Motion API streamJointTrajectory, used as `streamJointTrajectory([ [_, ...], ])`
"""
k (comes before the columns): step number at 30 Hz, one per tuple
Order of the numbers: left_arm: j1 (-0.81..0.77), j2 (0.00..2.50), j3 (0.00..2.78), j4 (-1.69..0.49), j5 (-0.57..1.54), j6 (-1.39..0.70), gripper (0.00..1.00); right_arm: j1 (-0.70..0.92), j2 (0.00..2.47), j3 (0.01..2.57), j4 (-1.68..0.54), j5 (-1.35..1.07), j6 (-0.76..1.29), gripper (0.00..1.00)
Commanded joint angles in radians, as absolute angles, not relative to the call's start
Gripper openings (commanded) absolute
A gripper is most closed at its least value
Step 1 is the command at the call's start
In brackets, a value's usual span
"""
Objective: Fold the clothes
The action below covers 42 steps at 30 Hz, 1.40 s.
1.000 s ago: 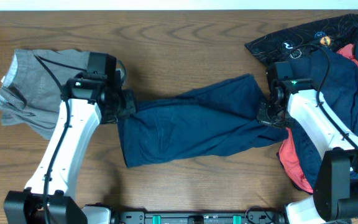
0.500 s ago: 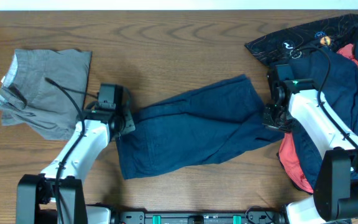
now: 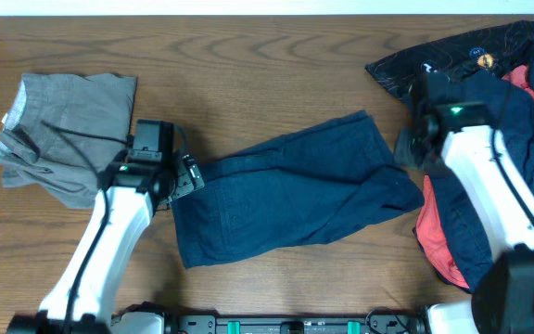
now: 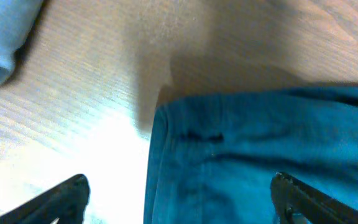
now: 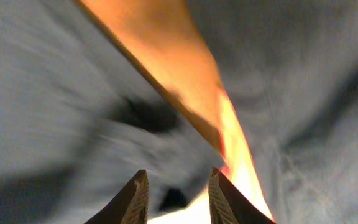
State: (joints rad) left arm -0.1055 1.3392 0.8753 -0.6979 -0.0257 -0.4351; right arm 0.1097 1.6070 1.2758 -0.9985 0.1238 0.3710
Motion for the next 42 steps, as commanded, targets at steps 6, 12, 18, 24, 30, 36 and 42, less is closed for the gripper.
streamJointTrajectory([
  [6, -0.1, 1.35, 0.819, -0.728, 0.129, -0.521, 0.96, 0.18, 1.583, 1.315, -0.945, -0.361, 0.117, 0.29],
  [12, -0.1, 1.436, 0.714, -0.625, 0.21, -0.502, 0.96, 0.318, 1.642, 1.242, -0.904, -0.396, 0.103, 0.3],
  [18, -0.1, 1.529, 0.665, -0.577, 0.21, -0.503, 0.96, 0.424, 1.694, 1.18, -0.828, -0.396, 0.138, 0.3],
  [24, -0.101, 1.585, 0.64, -0.51, 0.272, -0.491, 0.55, 0.484, 1.755, 1.148, -0.793, -0.329, 0.155, 0.31],
  [30, -0.099, 1.581, 0.654, -0.544, 0.273, -0.458, 0.06, 0.5, 1.863, 1.147, -0.793, -0.33, 0.164, 0.31],
  [36, -0.068, 1.525, 0.831, -0.784, 0.28, -0.387, 0.06, 0.53, 1.98, 1.147, -0.773, -0.479, 0.153, 0.3],
  [42, -0.068, 1.45, 1.062, -0.958, 0.37, -0.355, 0.06, 0.623, 2.049, 1.147, -0.682, -0.608, 0.141, 0.31],
])
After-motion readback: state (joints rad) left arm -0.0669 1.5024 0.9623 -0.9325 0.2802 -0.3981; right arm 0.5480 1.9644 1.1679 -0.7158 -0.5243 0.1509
